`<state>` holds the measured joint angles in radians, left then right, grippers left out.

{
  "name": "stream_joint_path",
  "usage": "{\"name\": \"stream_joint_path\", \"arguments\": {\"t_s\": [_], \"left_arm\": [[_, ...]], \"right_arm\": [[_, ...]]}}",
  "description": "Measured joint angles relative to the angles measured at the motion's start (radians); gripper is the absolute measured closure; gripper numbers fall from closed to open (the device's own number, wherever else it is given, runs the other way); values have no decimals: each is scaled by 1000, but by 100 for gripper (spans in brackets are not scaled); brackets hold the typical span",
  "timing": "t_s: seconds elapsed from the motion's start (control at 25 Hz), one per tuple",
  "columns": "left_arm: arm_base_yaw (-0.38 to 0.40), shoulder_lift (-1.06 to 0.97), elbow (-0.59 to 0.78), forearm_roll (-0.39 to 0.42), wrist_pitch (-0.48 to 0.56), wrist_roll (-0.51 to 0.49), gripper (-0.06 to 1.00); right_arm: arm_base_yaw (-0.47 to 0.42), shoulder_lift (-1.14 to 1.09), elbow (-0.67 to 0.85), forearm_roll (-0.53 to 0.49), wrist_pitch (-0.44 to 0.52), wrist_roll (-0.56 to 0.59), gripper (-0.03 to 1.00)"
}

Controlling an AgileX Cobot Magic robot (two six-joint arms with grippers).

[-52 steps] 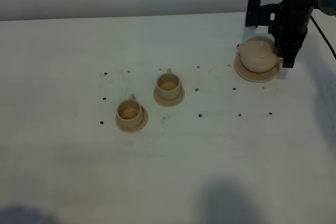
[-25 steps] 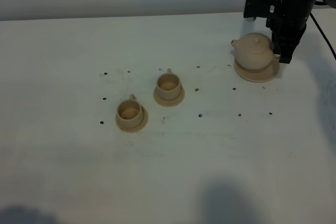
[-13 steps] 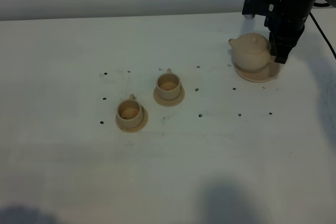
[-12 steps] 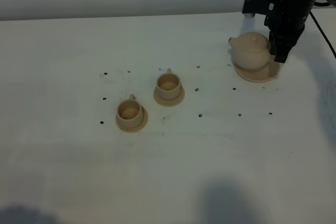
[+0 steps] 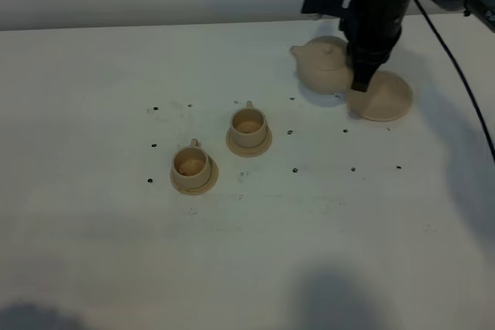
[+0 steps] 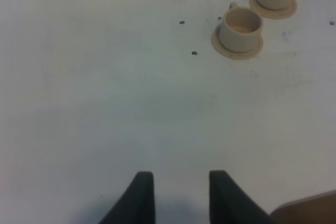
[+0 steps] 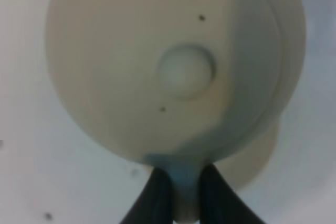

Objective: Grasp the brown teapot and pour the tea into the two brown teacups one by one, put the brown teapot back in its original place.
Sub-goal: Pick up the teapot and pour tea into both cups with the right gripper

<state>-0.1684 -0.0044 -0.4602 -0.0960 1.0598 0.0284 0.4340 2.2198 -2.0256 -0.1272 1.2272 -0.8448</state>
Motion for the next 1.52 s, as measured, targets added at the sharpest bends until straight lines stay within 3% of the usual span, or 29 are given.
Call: {"name": "stream_joint_path", "arguments": {"t_s": [0.64, 1.0, 1.52], "left_arm": [[0, 0, 0, -1, 0, 0, 70], [0, 0, 0, -1, 0, 0, 70], [0, 0, 0, -1, 0, 0, 70]], "right_arm": [[256, -61, 15, 16, 3, 182, 86], [281, -138, 174, 64, 7, 262, 86], [381, -144, 227, 68, 6, 384, 86]]}}
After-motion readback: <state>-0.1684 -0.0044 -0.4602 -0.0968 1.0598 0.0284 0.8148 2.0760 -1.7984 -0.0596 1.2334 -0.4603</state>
